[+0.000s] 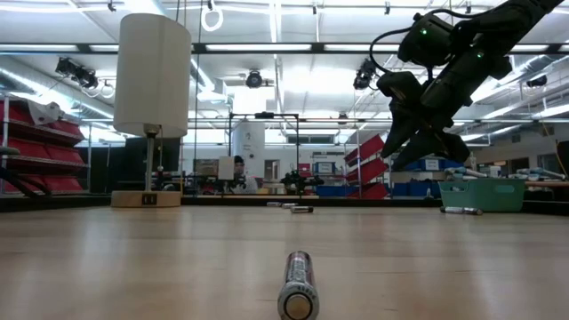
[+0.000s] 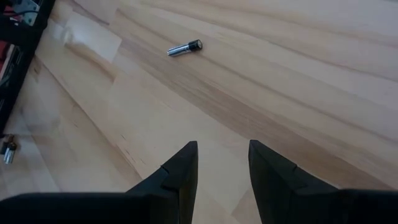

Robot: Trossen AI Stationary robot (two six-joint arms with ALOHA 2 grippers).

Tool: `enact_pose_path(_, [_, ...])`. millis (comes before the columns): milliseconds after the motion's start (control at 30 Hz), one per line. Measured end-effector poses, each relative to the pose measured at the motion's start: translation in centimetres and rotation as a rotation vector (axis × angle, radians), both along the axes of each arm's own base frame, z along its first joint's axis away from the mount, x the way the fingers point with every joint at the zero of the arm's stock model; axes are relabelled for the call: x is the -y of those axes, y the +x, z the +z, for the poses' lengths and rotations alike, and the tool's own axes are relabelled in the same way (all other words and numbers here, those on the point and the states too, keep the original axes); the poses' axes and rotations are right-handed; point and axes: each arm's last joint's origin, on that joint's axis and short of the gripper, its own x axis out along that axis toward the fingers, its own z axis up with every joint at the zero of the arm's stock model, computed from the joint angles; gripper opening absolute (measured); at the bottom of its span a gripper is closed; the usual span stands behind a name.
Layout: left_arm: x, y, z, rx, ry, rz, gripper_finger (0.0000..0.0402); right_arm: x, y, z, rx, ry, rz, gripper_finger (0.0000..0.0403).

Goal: Sort batteries
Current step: Put the black battery into the blue bin

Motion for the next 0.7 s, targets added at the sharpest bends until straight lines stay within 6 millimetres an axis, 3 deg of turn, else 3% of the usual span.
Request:
enact_pose_path(367, [0.6,1.0,0.3,0.059,-0.073,0.013,0.0123,0.0,0.0,0.0,0.0,-0.001,0.001,0.0128])
enact_pose_path(700, [1.2,1.4,-2.1,0.005,-0.021,-0.015,0.0123,0.0,0.0,0.0,-0.004,-0.018,0.019,0.0128])
